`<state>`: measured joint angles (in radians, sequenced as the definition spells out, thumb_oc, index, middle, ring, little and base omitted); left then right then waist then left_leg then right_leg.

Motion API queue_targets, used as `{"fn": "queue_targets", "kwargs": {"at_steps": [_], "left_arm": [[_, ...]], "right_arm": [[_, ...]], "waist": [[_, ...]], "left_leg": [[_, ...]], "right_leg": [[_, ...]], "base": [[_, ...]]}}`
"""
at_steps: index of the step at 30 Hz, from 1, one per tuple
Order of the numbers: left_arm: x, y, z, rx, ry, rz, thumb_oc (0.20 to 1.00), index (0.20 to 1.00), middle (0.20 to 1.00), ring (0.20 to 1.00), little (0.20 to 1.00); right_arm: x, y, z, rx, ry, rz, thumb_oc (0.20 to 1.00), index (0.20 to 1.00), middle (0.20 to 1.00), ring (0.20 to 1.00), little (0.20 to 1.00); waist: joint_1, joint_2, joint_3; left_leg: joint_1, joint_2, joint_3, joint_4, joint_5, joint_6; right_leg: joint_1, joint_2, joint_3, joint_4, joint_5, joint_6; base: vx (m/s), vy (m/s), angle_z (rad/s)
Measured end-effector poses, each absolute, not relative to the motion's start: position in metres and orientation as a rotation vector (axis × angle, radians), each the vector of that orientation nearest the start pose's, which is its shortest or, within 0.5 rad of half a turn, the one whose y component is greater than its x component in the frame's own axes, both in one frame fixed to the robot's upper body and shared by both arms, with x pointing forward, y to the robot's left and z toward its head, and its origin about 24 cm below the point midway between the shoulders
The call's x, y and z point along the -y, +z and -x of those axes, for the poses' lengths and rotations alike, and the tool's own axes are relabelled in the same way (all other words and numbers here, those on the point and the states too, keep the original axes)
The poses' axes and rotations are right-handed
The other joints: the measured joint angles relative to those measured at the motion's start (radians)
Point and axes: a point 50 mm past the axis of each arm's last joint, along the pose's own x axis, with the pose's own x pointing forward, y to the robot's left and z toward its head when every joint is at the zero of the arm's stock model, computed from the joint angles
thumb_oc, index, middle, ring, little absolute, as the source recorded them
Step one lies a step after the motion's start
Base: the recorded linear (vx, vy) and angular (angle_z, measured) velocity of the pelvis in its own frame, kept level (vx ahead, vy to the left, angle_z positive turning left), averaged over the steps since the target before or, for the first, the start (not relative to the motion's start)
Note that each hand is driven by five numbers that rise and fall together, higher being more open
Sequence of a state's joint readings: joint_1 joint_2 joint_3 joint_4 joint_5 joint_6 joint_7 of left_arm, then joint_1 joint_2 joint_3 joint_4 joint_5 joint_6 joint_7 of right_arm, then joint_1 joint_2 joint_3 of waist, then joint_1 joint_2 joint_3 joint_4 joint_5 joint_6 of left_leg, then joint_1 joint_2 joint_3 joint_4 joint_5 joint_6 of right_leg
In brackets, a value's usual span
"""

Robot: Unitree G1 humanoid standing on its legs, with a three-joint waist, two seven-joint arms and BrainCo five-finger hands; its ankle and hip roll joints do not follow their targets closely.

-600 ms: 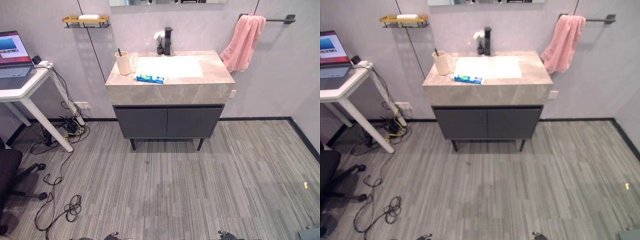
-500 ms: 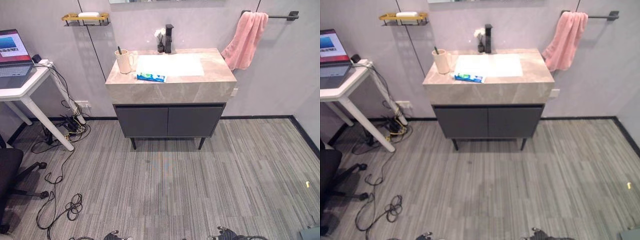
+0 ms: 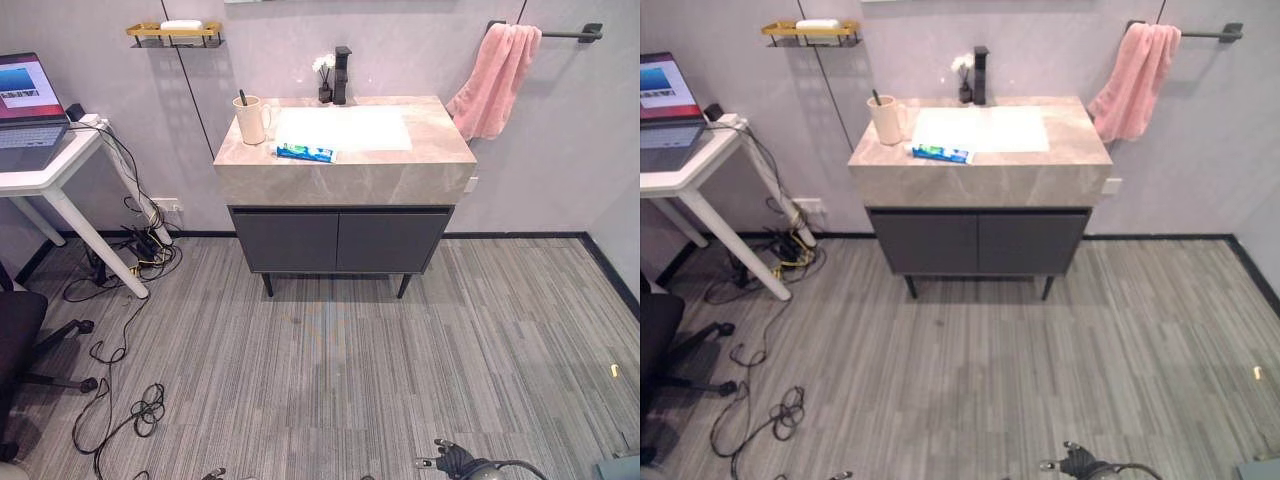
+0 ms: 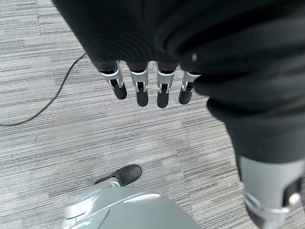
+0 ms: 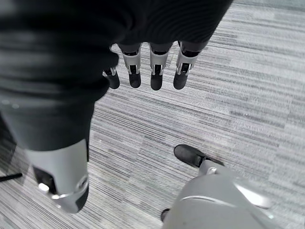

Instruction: Put brush and paste in cup on sink, flatten towel.

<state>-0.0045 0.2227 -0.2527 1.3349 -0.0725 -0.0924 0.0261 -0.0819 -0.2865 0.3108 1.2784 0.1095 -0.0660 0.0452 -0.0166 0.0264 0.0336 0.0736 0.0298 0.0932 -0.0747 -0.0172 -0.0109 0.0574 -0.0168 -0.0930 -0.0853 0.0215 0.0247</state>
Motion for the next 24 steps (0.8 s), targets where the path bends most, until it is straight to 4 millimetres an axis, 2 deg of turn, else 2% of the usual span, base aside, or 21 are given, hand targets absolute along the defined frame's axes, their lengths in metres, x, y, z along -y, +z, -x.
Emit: {"fn": "queue_targets", "kwargs": {"at_steps": [12,17,19,21,22,23,24], "left_arm": [[-0.227,-0.166,-0.077,-1.238,0.002,-0.309,1.000,1.000,1.000,1.000,1.000],[-0.225,-0.163,-0.090,-1.172,0.023,-0.272,1.000,1.000,1.000,1.000,1.000],[-0.224,-0.157,-0.112,-1.097,0.048,-0.253,1.000,1.000,1.000,1.000,1.000],[-0.220,-0.150,-0.135,-1.018,0.047,-0.255,1.000,1.000,1.000,1.000,1.000],[-0.219,-0.146,-0.144,-0.981,0.049,-0.254,1.000,1.000,1.000,1.000,1.000],[-0.220,-0.135,-0.165,-0.891,0.047,-0.248,1.000,1.000,1.000,1.000,1.000],[-0.219,-0.130,-0.174,-0.859,0.046,-0.248,1.000,1.000,1.000,1.000,1.000]], "right_arm": [[0.232,-0.152,-0.123,-1.107,0.127,0.413,1.000,1.000,1.000,1.000,1.000],[0.234,-0.150,-0.125,-1.095,0.045,0.292,1.000,1.000,1.000,1.000,1.000],[0.234,-0.147,-0.137,-1.052,-0.002,0.206,1.000,1.000,1.000,1.000,1.000],[0.232,-0.141,-0.151,-0.993,-0.022,0.161,1.000,1.000,1.000,1.000,1.000],[0.230,-0.138,-0.158,-0.969,-0.024,0.147,1.000,1.000,1.000,1.000,1.000],[0.227,-0.130,-0.173,-0.900,-0.010,0.136,1.000,1.000,1.000,1.000,1.000],[0.225,-0.128,-0.177,-0.880,-0.010,0.126,1.000,1.000,1.000,1.000,1.000]], "waist": [[0.000,-0.015,0.013],[0.000,-0.015,0.014],[0.001,-0.025,0.043],[-0.002,-0.020,0.071],[-0.002,-0.025,0.091],[-0.003,-0.035,0.132],[-0.003,-0.040,0.146]], "left_leg": [[0.015,0.000,0.005,-0.002,0.000,0.000],[0.023,0.000,0.006,-0.005,-0.001,0.001],[-0.018,-0.008,0.008,0.074,-0.014,0.009],[-0.046,-0.005,0.006,0.107,-0.031,0.007],[-0.071,-0.002,0.006,0.147,-0.036,0.006],[-0.124,-0.007,0.001,0.239,-0.079,0.008],[-0.143,-0.006,-0.001,0.278,-0.098,0.010]], "right_leg": [[0.011,0.000,0.003,-0.004,-0.001,0.001],[0.015,0.000,0.005,0.000,-0.001,0.001],[-0.019,-0.002,0.003,0.063,-0.022,0.005],[-0.062,-0.001,0.003,0.132,-0.043,0.004],[-0.100,-0.007,0.006,0.196,-0.067,0.013],[-0.168,-0.026,0.000,0.326,-0.132,0.009],[-0.193,-0.032,-0.002,0.378,-0.154,0.007]], "base": [[0.01,-0.001,0.00],[-0.06,-0.006,0.00],[-0.15,0.004,0.00],[-0.19,0.011,-0.02],[-0.13,0.005,0.05],[-0.06,-0.015,0.08],[-0.05,-0.024,0.12]]}}
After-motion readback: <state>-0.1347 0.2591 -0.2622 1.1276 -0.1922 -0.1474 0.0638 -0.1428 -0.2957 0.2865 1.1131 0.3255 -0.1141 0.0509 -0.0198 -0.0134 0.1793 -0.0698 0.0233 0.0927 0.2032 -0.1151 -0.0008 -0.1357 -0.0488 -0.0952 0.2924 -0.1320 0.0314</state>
